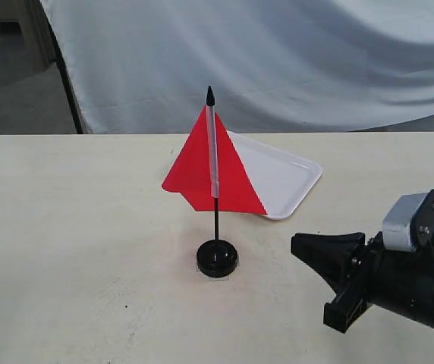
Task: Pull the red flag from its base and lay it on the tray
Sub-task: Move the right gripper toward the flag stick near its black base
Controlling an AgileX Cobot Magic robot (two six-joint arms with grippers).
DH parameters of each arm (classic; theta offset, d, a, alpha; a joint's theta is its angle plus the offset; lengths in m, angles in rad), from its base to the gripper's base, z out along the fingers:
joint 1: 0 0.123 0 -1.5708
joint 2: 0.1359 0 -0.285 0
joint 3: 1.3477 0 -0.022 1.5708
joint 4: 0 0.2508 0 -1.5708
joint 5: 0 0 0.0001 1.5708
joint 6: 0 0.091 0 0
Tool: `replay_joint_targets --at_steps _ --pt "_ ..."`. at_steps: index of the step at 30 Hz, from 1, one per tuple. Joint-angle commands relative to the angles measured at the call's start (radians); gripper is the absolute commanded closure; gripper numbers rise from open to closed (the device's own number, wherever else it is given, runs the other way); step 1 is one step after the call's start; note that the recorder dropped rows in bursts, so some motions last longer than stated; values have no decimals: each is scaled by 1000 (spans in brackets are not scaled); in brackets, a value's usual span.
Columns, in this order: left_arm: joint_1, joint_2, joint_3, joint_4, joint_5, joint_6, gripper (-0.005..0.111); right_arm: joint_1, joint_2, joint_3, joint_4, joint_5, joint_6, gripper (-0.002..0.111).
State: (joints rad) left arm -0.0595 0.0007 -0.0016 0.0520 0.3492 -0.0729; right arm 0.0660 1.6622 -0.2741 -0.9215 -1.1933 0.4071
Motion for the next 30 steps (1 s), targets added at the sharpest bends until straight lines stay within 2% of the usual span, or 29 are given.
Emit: replay_joint_targets --at_steps 1,6,7,9,11,13,14,15,19,23,30 --pt "-2 -1 2 -5 -6 -3 105 19 20 -18 -19 -28 14 109" --pt "-2 -1 2 -5 -6 -3 105 59 20 -18 31 -28 14 108" --pt "-2 -1 2 -5 -6 -3 105 69 20 -18 39 -28 14 105" --pt "-2 -1 2 -5 -6 -3 105 95 20 -20 40 -28 14 93" --pt "-2 -1 2 -5 -6 -3 105 119 20 -28 40 -28 14 68" --pt "-2 -1 2 -5 -6 -3 105 138 20 -27 51 -15 11 30" --pt "-2 -1 2 -5 -6 -3 105 143 20 -27 57 -1 -2 15" --pt "-2 -1 2 -5 -6 -3 105 150 20 -27 68 1 -35 4" --pt "-2 -1 2 -5 -6 -3 105 160 20 -27 92 -4 -61 4" --pt "-2 -1 2 -5 -6 -3 105 160 20 -42 207 -1 -145 4" --pt "-2 -1 2 -5 -6 -3 105 203 72 -197 219 78 -143 4"
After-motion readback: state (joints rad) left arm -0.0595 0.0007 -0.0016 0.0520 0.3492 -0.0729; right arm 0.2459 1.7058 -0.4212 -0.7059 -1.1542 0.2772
